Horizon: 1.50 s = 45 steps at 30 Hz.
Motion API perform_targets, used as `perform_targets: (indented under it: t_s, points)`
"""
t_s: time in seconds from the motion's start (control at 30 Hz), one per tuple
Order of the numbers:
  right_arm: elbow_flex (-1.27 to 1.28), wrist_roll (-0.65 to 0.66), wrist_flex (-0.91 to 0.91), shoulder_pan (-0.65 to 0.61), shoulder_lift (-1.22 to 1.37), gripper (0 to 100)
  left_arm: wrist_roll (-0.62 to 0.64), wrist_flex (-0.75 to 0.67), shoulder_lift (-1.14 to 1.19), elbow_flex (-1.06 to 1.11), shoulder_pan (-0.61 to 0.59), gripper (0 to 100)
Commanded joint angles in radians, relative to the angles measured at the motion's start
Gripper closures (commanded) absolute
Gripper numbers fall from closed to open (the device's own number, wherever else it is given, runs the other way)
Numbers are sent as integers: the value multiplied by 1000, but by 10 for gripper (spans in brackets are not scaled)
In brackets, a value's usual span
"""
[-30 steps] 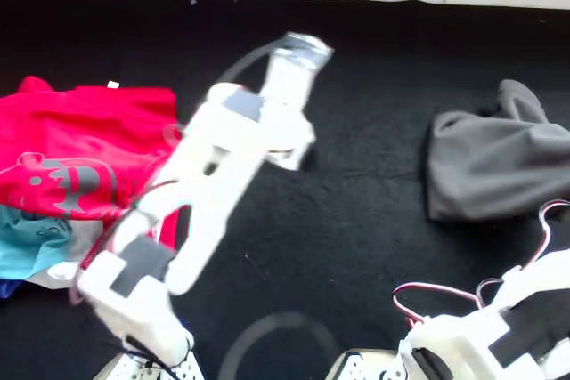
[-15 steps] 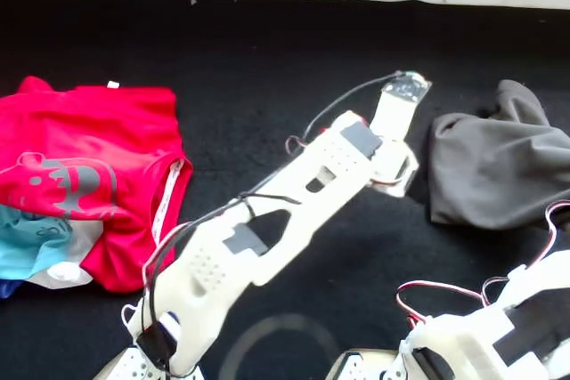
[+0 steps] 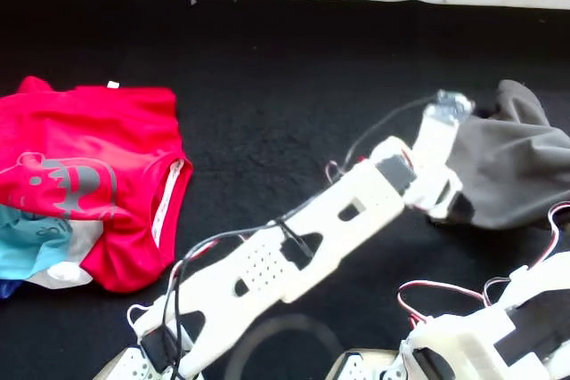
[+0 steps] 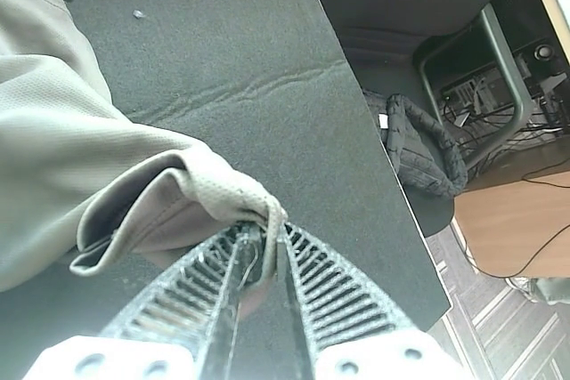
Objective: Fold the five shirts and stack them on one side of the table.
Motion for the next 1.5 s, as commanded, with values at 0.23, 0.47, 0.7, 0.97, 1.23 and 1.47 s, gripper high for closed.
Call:
perform_targets:
  t_s: [0.23, 0.47, 0.7, 0.97, 1.23, 1.47]
  points:
    - [-30, -11, 154, -44, 4, 991, -69, -8, 131, -282, -13, 998]
    - [18, -245, 139, -197, -1, 991, -103, 143, 124, -407, -119, 992]
    - [8, -358, 13, -404, -7, 991, -189, 407, -62, -401, -337, 992]
    - [-125, -359, -4, -555, -8, 991, -353, 628, -351, -401, -530, 992]
    - [-469, -359, 65, -677, -7, 991, -425, 657, -662, -395, -622, 992]
    - [-355, -361, 134, -713, -1, 991, -430, 663, -835, -285, -630, 992]
